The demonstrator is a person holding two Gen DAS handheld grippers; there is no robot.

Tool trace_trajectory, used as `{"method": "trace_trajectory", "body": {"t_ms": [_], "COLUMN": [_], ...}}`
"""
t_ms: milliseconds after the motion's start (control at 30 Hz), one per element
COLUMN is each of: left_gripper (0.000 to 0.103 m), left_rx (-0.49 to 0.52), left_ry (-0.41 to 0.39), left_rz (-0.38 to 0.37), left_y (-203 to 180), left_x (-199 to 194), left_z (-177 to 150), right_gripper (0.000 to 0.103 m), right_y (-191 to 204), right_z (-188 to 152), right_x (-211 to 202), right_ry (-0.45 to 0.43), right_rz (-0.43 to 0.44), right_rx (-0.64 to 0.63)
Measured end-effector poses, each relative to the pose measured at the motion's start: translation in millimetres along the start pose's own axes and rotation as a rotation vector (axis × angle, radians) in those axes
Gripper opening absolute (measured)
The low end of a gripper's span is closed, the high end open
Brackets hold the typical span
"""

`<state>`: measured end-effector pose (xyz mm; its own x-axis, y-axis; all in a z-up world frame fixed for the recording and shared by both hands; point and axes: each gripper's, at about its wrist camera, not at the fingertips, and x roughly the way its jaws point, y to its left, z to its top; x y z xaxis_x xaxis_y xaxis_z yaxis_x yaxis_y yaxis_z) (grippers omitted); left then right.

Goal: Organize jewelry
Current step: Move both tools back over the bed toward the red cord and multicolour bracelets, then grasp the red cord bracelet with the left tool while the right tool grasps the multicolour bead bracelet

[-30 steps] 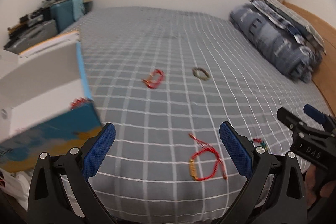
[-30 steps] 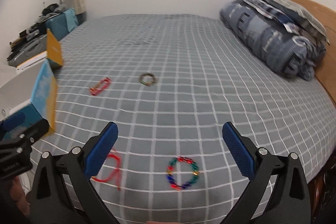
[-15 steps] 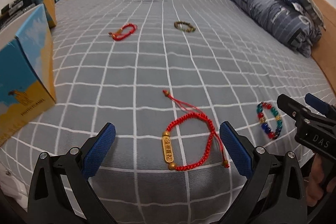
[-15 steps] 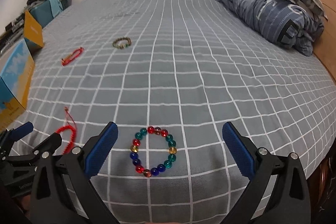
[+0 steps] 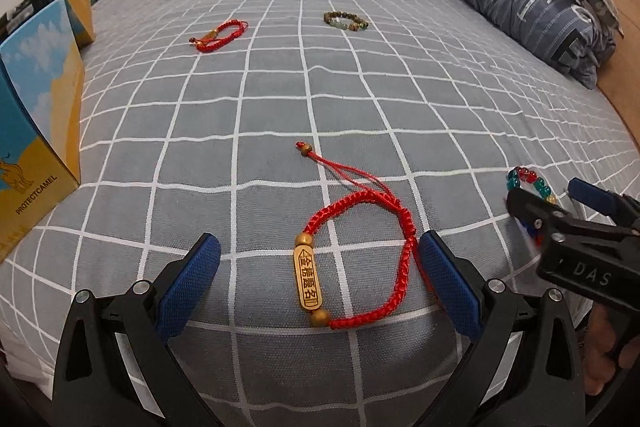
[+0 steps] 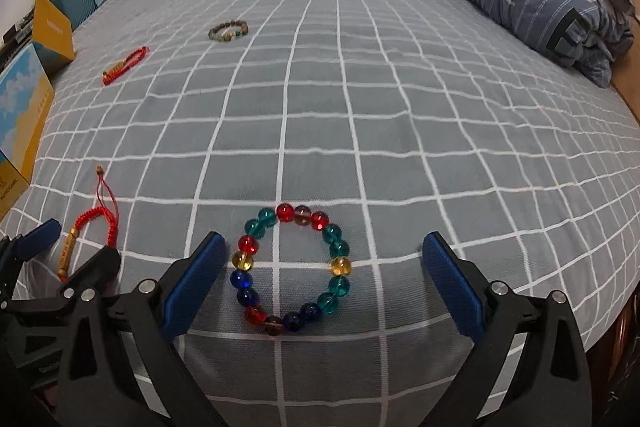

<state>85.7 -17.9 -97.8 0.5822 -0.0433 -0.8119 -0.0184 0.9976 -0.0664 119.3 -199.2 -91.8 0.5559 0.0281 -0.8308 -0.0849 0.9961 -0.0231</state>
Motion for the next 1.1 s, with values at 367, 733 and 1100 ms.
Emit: {"method": "trace_trajectory", "body": {"t_ms": [367, 733, 1100], "left_gripper": [0.066, 0.019, 0.010], "left_rx": [0.004, -0.015, -0.038], "left_ry": [0.010, 0.031, -0.059], "left_rz": [0.012, 0.027, 0.004], "left_y": [5, 16, 24], "left_x": [-6, -10, -35], "left_z": [-2, 2, 8], "right_gripper": [0.072, 0.037, 0.018], "right_y": [5, 15, 12], "right_z": [-4, -4, -4], "right_x": [0, -2, -11], "right_ry": [0.004, -0.018, -0.080], "right_rz": [0.018, 0.020, 0.009], "right_rx": [-0.009, -0.053, -0.042]}}
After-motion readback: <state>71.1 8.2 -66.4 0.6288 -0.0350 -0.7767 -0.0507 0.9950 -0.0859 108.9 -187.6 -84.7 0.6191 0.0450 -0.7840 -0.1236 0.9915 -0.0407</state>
